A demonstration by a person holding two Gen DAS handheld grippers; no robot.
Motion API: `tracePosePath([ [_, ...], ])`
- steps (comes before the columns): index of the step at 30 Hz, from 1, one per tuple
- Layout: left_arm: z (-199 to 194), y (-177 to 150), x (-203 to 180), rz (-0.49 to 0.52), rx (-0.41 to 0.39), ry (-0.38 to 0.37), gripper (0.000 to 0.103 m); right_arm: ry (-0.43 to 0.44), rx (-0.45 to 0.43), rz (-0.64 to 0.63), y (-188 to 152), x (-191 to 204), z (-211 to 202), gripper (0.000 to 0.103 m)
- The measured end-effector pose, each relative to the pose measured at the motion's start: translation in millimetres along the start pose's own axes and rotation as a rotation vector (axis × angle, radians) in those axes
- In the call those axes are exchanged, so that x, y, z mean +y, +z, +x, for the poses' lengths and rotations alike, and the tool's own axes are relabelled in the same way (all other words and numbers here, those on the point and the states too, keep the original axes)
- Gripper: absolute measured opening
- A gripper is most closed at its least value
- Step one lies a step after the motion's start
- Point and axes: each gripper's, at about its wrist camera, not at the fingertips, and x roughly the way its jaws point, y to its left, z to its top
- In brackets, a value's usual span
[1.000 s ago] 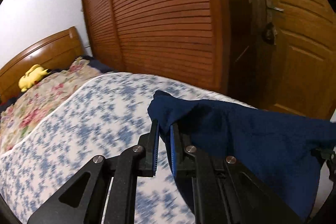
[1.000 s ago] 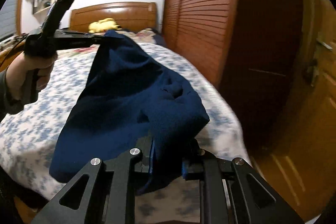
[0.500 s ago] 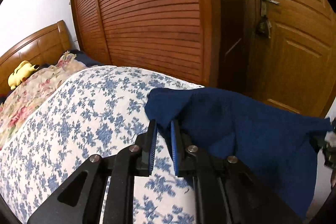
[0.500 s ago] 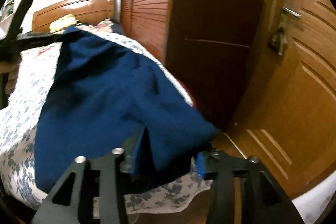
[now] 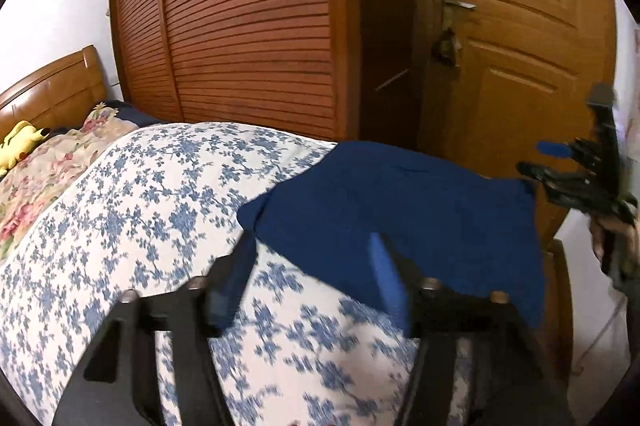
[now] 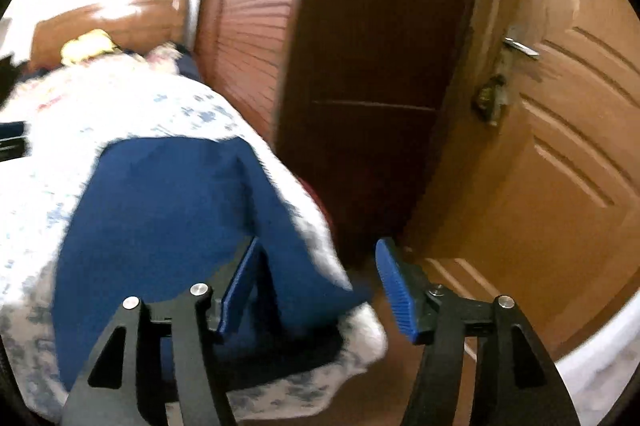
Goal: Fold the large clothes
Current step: 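Lift the folded jacket with the left tool and carry it toward the wardrobe, then lower the jacket onto the bed corner and open the left tool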
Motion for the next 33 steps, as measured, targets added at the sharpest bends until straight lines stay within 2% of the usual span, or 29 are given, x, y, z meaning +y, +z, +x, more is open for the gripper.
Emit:
tracePosePath([
  [1,-5.0,-4.0,-1.6,0.0,-0.006,-0.007,0.068,0.002,0.008,0.015,-1.1,-1.9,1.3,0.065],
  [3,-12.9,-11.3,-4.5,-0.002,-0.009,-0.013,0.071,0.062,-0.004,0.04,-0.1,-2.4,-2.6,0.065],
  [4,-18.1,-15.8,-6.5,-0.004,-0.011,-0.017,0.077,0.081,-0.017,0.033,-0.7,0.4,-7.8,0.065],
  [6,-26.0,-23.0,-7.9,-0.009,-0.014,-0.019,0.078,0.102,-0.056,0.004,-0.1,9.5,-19.0,0.065],
  [8,-32.5,-28.4,-8.4,-0.01,-0.016,-0.018,0.08,0.176,-0.073,-0.009,-0.8,19.1,-29.4,0.065],
  [12,-50.8,-40.7,-6.0,-0.033,-0.021,-0.014,0.081,0.27,-0.007,-0.003,-6.6,34.8,-21.5,0.065],
  [16,-72.2,-51.5,-2.5,-0.041,-0.018,-0.008,0.082,0.312,0.134,0.041,-20.6,36.0,21.5,0.065],
  [21,-101.6,-63.6,8.5,-0.054,-0.019,0.017,0.082,0.276,0.142,0.019,-17.7,39.3,23.8,0.065],
  [24,-119.9,-69.7,17.7,-0.069,-0.021,0.048,0.082,0.233,0.121,0.02,-10.9,51.7,2.7,0.065],
  [27,-138.6,-75.8,28.5,-0.093,-0.021,0.079,0.082,0.24,0.075,0.02,-3.9,60.8,-23.5,0.065],
  [30,-162.5,-83.7,39.9,-0.109,-0.027,0.126,0.082,0.283,0.033,0.005,-0.9,82.5,-53.5,0.065],
  [33,-180.9,-92.2,52.4,-0.134,-0.028,0.176,0.082,0.347,0.009,-0.014,-8.2,108.0,-85.0,0.07],
])
